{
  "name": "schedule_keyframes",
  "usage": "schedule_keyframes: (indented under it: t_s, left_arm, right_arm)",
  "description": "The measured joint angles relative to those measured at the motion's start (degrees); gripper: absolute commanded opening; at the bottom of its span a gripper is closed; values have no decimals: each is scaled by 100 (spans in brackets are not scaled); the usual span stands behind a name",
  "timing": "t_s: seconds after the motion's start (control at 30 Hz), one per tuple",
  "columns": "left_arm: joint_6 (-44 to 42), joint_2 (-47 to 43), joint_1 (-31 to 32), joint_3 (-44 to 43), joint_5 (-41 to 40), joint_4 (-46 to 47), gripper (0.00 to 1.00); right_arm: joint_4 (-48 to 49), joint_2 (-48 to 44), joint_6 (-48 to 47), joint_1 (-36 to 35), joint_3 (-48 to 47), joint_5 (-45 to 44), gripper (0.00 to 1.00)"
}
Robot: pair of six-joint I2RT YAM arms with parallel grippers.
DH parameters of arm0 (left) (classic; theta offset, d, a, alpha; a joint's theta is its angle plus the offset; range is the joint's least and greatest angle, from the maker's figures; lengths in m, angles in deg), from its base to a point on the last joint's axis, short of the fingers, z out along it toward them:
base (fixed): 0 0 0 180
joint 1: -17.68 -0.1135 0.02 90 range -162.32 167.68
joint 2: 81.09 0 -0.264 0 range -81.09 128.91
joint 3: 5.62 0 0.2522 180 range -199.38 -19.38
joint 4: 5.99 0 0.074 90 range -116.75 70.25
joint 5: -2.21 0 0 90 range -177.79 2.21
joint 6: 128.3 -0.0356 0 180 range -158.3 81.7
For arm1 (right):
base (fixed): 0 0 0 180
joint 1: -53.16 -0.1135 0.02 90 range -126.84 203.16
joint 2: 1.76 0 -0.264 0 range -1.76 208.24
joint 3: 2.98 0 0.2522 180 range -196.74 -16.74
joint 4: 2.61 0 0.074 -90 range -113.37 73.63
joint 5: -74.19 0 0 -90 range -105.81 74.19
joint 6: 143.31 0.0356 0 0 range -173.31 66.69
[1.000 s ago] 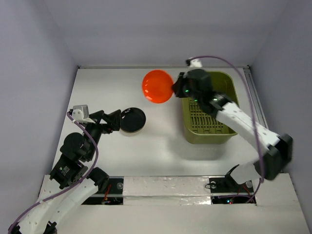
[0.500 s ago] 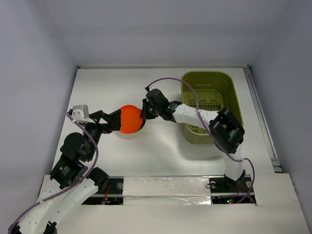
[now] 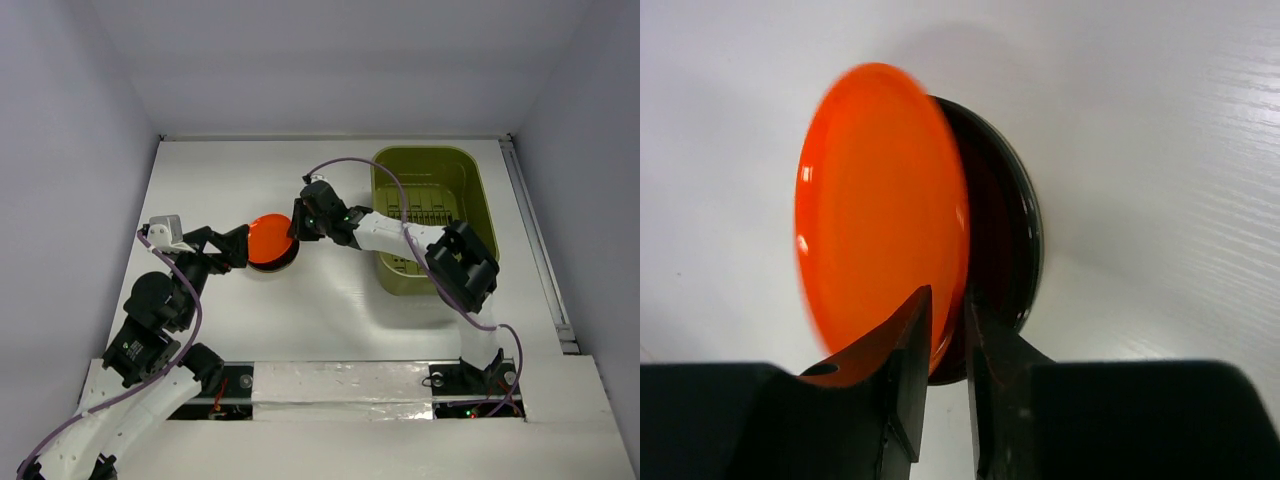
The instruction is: Unload the plates from the dish rack
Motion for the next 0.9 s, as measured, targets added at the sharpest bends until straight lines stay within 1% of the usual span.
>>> schedule_keyframes:
  t_s: [0.03,0.2,0.23,0.33,0.37,0.43,0.5,0.53,0.57,0.6,0.63,0.73,0.83,0.9]
  left_arm:
    - [0,0,0,4,2,4,99]
    - [-2,2,0,70,22,33,99]
    - [-2,2,0,74,22,31,99]
    - [-2,7,0,74,20,37,99]
    - [0,7,0,74,17,37,99]
    - [0,7,0,74,11,37,99]
    - [-2,7,0,74,9,37,99]
    - [-2,7,0,74,9,37,99]
    - [-2,7,0,74,4,37,99]
    - [0,7,0,74,0,37,99]
    - [-2,7,0,74,-7,37,99]
    - [-2,7,0,74,-20,37,99]
    - [-2,7,0,74,-35,37,99]
    - [-2,11,0,74,-33,39,99]
  right_arm:
    - [-26,-2,-4,0,0,-44,32]
    - [-50,-39,-7,0,79,-245,41]
    - [-76,-68,-9,2,111,-286,46]
    - [-133,-127,-35,-2,140,-332,47]
    - [-157,-175,-39,-2,164,-345,53]
    - [-190,-321,-59,-11,256,-393,59]
    - [-236,-516,-92,-26,337,-459,71]
    - [-260,-619,-118,-39,372,-501,74]
    - [-284,-734,-146,-50,404,-540,80]
    - [-321,-870,-170,-76,437,-605,84]
    - [-337,-1003,-199,-94,479,-651,84]
    - [-365,-1528,-293,-197,691,-887,84]
    - [-367,-2347,-363,-328,1147,-1235,74]
    - [-409,-3101,-470,-382,1537,-1513,38]
